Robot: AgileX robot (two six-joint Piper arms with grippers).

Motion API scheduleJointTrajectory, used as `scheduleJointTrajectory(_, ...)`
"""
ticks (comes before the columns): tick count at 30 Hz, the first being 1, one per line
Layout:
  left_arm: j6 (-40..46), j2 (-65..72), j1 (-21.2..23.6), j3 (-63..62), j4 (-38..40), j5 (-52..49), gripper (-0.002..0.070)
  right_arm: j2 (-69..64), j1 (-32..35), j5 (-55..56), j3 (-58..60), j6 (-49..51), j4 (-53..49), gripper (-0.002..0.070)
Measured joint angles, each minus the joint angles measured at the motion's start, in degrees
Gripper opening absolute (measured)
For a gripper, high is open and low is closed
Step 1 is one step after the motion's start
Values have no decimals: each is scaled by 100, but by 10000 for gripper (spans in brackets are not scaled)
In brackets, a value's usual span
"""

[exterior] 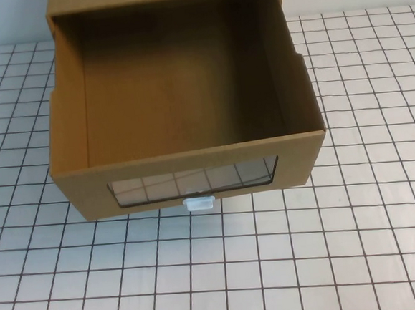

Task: Open the shoe box
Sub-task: 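Pull the top drawer of the cardboard box fully open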

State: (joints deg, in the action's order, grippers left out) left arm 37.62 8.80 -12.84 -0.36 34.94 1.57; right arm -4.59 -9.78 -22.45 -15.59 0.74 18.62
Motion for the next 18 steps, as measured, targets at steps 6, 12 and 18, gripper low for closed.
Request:
scheduleJointTrajectory(6,-81,0,0,178,14,-243,-2,0,9,30,0,0,0,-13)
scheduleJointTrajectory(12,-513,0,0,190,256,-961,-2,0,9,-190,0,0,0,-13)
scheduleJointTrajectory(18,-536,0,0,190,255,-1114,-2,8,9,-502,0,0,0,-13)
